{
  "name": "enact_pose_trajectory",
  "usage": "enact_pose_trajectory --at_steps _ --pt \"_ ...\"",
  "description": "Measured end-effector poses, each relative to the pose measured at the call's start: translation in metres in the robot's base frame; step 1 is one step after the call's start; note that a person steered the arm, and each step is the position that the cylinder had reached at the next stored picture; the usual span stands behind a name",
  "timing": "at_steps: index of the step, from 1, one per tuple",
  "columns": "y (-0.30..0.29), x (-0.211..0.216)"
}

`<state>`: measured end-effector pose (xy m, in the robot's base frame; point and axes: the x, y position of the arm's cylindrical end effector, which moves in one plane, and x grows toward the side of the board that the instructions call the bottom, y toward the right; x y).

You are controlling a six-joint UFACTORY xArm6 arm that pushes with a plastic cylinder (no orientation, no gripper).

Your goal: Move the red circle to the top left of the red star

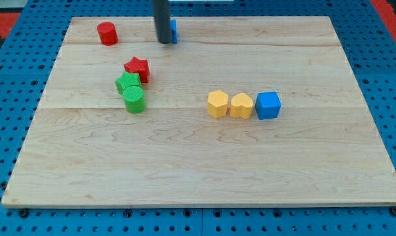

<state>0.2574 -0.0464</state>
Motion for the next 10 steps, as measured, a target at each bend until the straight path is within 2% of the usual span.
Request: enact_pose_trajectory --at_steps 1,2,3,4,7,8,9,10 --pt "0.085 -0.001" --pt "0.037 -0.009" --pt "0.01 -0.033" --pt "-0.005 -0.038" --pt "-0.16 -0.065" --pt "-0.162 -0.033" --pt "-0.113 0.006" --pt "-0.089 0.007"
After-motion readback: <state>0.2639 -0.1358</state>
